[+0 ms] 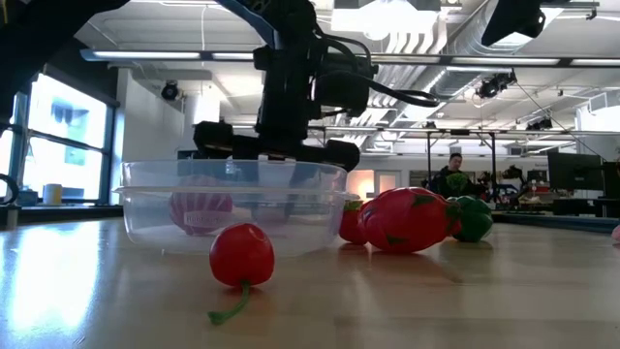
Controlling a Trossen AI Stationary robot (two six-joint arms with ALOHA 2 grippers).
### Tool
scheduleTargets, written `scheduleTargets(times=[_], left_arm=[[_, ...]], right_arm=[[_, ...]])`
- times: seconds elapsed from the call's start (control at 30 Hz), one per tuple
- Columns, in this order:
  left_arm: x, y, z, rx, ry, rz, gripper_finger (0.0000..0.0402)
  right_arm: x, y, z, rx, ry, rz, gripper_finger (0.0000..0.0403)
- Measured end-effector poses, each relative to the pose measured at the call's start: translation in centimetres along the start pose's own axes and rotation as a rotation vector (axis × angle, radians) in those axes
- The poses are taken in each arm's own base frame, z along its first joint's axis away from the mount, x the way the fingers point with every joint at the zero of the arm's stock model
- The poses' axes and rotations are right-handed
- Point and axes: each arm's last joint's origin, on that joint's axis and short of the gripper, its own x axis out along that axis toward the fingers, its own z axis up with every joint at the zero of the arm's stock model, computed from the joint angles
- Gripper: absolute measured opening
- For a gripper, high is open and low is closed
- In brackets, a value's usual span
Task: Pick and placing Produce into tupperware
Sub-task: Put the left pink peach into the transparent bin
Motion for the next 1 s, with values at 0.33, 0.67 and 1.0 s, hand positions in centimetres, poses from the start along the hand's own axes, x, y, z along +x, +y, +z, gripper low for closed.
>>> scheduleTargets(times=[0.33,0.67,1.0], left_arm=[[0.7,-0.1,-0.2,-0.001,0.008,0.008,0.0189],[1.0,0.0,-0.3,0.004,0.041,0.024,0.0179],[1.0,0.0,-0.3,0.007,0.041,0.027,0.0128]], right_arm=[[0.0,0.0,0.0,0.0,0.0,0.0,0.0018],[0.0,0.0,0.0,0.0,0.001,0.0,0.0018],[0.0,0.0,0.0,0.0,0.0,0.0,0.0018]])
